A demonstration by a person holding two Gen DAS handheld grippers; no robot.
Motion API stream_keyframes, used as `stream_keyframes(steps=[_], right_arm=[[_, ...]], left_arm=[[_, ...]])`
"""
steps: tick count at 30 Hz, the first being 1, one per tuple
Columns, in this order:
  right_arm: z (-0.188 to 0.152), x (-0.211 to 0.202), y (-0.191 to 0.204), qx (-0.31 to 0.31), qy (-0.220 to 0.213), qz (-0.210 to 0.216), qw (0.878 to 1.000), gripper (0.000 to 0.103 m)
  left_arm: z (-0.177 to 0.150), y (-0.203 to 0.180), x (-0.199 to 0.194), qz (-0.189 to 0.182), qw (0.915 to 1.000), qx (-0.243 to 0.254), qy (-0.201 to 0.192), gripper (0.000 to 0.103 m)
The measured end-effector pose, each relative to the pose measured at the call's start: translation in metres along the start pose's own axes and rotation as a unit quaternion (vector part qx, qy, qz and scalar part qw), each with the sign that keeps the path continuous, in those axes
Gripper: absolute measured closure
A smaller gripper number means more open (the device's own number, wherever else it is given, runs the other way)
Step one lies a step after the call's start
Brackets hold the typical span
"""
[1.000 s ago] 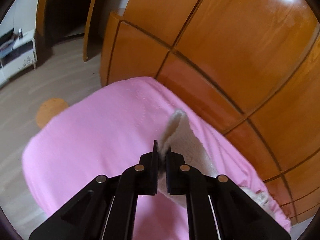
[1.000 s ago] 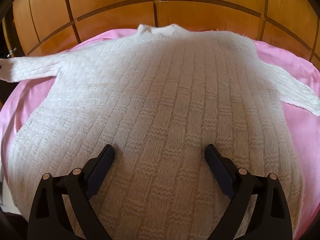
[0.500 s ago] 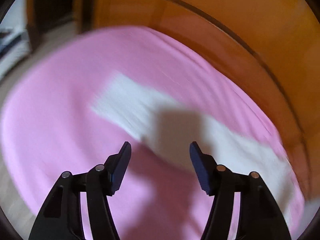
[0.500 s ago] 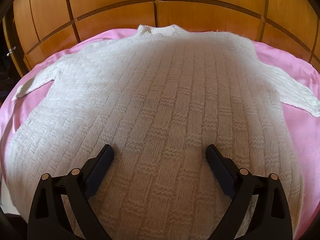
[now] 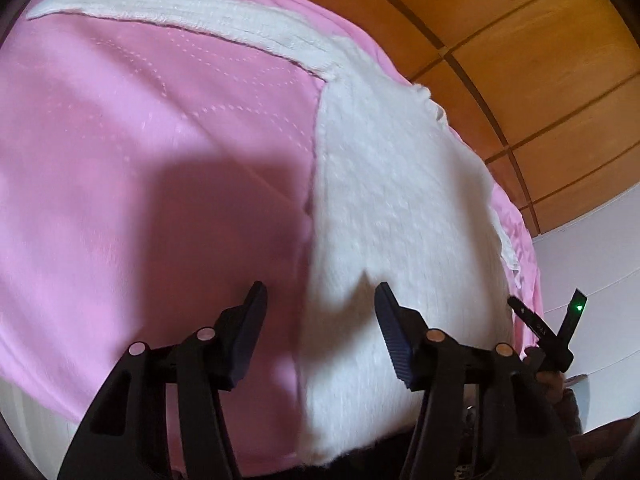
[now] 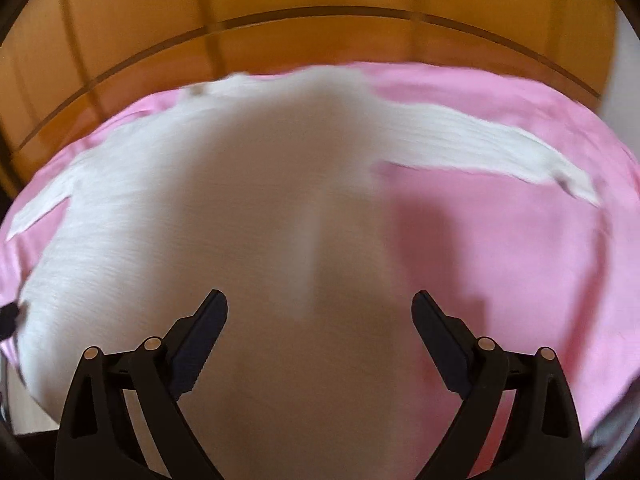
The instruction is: Fold small clothes
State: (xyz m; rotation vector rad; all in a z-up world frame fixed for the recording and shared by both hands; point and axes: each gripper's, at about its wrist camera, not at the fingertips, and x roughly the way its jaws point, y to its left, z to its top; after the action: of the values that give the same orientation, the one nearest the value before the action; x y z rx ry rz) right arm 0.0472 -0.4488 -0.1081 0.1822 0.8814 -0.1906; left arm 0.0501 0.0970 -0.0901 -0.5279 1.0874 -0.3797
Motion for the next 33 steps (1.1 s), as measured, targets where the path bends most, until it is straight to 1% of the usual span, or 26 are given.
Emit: stream_keyframes(steps=[2, 3, 4, 5, 6, 7, 8, 9, 10, 11, 14, 16, 19, 20, 22, 23, 24, 25, 26, 27, 28, 30, 32, 33], right_arm=[[-0.015, 0.0, -0.016, 0.012, 0.022, 0.004, 1.0, 0.011], [-0.022, 0.0, -0.021, 0.018, 0.034, 0.017, 0.999, 0.015], [-0.031, 0.0, -0.024, 0.025, 0.05, 0.038, 0.998, 0.025], [-0.037, -0.002, -0.024, 0.027, 0.053, 0.046, 0.997, 0.03], [-0.041, -0.004, -0.021, 0.021, 0.05, 0.047, 0.997, 0.034], [-0.043, -0.006, -0.015, 0.011, 0.05, 0.056, 0.997, 0.046], [-0.044, -0.008, -0.011, 0.004, 0.053, 0.067, 0.996, 0.064], [-0.042, -0.008, -0.006, -0.004, 0.057, 0.08, 0.995, 0.077], [-0.04, -0.011, 0.0, -0.02, 0.06, 0.088, 0.994, 0.095], [-0.039, -0.013, 0.003, -0.028, 0.058, 0.086, 0.994, 0.097], [-0.034, -0.028, -0.001, -0.026, 0.053, 0.101, 0.993, 0.098], [-0.038, -0.034, -0.012, -0.03, 0.055, 0.1, 0.993, 0.098], [-0.048, -0.023, -0.021, -0.042, 0.08, 0.095, 0.991, 0.098], [-0.048, -0.018, -0.021, -0.048, 0.084, 0.091, 0.991, 0.098], [-0.048, -0.015, -0.021, -0.047, 0.083, 0.091, 0.991, 0.098], [-0.048, -0.017, -0.022, -0.042, 0.081, 0.098, 0.991, 0.098], [-0.046, -0.018, -0.024, -0.037, 0.08, 0.108, 0.99, 0.098], [-0.042, -0.018, -0.03, -0.025, 0.083, 0.122, 0.989, 0.091], [-0.037, -0.019, -0.037, -0.011, 0.079, 0.124, 0.989, 0.074], [-0.031, -0.02, -0.046, 0.005, 0.069, 0.12, 0.99, 0.065], [-0.023, -0.02, -0.061, 0.034, 0.052, 0.114, 0.991, 0.054], [-0.009, -0.016, -0.089, 0.092, 0.033, 0.111, 0.989, 0.053], [0.008, -0.004, -0.132, 0.178, 0.009, 0.097, 0.979, 0.053], [0.017, 0.003, -0.152, 0.214, -0.001, 0.088, 0.973, 0.053]], left_arm=[[-0.005, 0.0, 0.0, -0.012, 0.9998, -0.012, 0.005, 0.05], [-0.009, -0.005, -0.001, -0.009, 0.9999, -0.01, 0.008, 0.058], [-0.012, -0.009, 0.002, -0.005, 0.9999, -0.004, 0.015, 0.071], [-0.018, -0.014, 0.005, 0.0, 0.9997, 0.003, 0.025, 0.078], [-0.021, -0.016, 0.006, 0.002, 0.9994, 0.01, 0.032, 0.095], [-0.022, -0.017, 0.008, 0.007, 0.9991, 0.02, 0.035, 0.096], [-0.022, -0.019, 0.01, 0.015, 0.9989, 0.027, 0.034, 0.097], [-0.024, -0.021, 0.008, 0.017, 0.9988, 0.029, 0.034, 0.097], [-0.025, -0.022, 0.004, 0.018, 0.9989, 0.029, 0.031, 0.098], [-0.026, -0.023, 0.0, 0.017, 0.999, 0.031, 0.028, 0.098], [-0.032, -0.026, -0.012, 0.014, 0.999, 0.035, 0.023, 0.098], [-0.039, -0.025, -0.016, 0.019, 0.9988, 0.035, 0.029, 0.099], [-0.046, -0.019, -0.007, 0.05, 0.9974, 0.029, 0.042, 0.098], [-0.046, -0.021, -0.004, 0.05, 0.997, 0.033, 0.05, 0.097], [-0.042, -0.027, -0.009, 0.062, 0.9962, 0.044, 0.041, 0.084], [-0.038, -0.031, -0.012, 0.065, 0.9958, 0.053, 0.036, 0.08], [-0.034, -0.035, -0.018, 0.069, 0.9955, 0.059, 0.027, 0.072], [-0.03, -0.038, -0.024, 0.072, 0.9952, 0.064, 0.016, 0.065], [-0.023, -0.042, -0.03, 0.073, 0.9951, 0.067, 0.0, 0.062], [-0.017, -0.045, -0.034, 0.072, 0.995, 0.068, -0.013, 0.059], [-0.011, -0.05, -0.036, 0.071, 0.9947, 0.07, -0.024, 0.057], [0.001, -0.065, -0.032, 0.07, 0.9933, 0.085, -0.035, 0.054], [0.01, -0.08, -0.016, 0.066, 0.9928, 0.092, -0.038, 0.05], [0.013, -0.086, -0.007, 0.06, 0.9934, 0.093, -0.029, 0.049]])
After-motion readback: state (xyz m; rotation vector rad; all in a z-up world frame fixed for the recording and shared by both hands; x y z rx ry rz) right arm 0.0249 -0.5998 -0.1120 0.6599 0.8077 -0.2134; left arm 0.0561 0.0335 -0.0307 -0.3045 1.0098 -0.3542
